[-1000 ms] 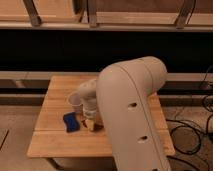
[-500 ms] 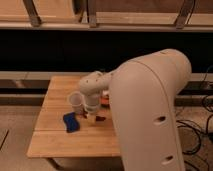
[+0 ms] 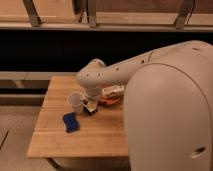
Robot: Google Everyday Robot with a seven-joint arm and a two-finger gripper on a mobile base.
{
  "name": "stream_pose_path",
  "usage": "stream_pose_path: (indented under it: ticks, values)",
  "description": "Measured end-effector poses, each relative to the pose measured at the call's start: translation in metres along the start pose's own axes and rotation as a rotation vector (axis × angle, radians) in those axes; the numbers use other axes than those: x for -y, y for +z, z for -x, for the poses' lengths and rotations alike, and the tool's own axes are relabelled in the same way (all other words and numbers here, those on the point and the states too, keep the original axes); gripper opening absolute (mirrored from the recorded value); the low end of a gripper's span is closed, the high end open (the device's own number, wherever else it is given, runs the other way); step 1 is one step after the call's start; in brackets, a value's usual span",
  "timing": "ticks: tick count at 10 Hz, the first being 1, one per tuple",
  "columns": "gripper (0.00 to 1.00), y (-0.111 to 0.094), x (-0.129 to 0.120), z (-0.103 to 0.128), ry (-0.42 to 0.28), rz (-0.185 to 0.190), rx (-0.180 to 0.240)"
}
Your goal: Place the pepper in the ceramic cup
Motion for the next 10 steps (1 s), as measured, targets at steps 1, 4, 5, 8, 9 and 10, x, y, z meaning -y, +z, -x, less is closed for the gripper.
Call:
stream_pose_path:
  ticks: [1, 4, 5, 8, 9, 10]
  values:
    - [0.00, -0.016, 0.010, 0.017, -0.075, -0.052, 0.025]
    - [0.00, -0.046, 0.017, 0.085, -0.304, -0.148, 0.135]
    - [0.00, -0.051, 0.013, 0.108, -0.382, -0.172, 0.172]
    - [0.00, -0.054, -0.005, 0.157, -0.557, -0.198, 0.331]
    - [0.00, -0.050, -0.010, 0.165, -0.585, -0.200, 0.430]
    - [0.00, -0.045, -0.010, 0.164, -0.580, -0.202, 0.499]
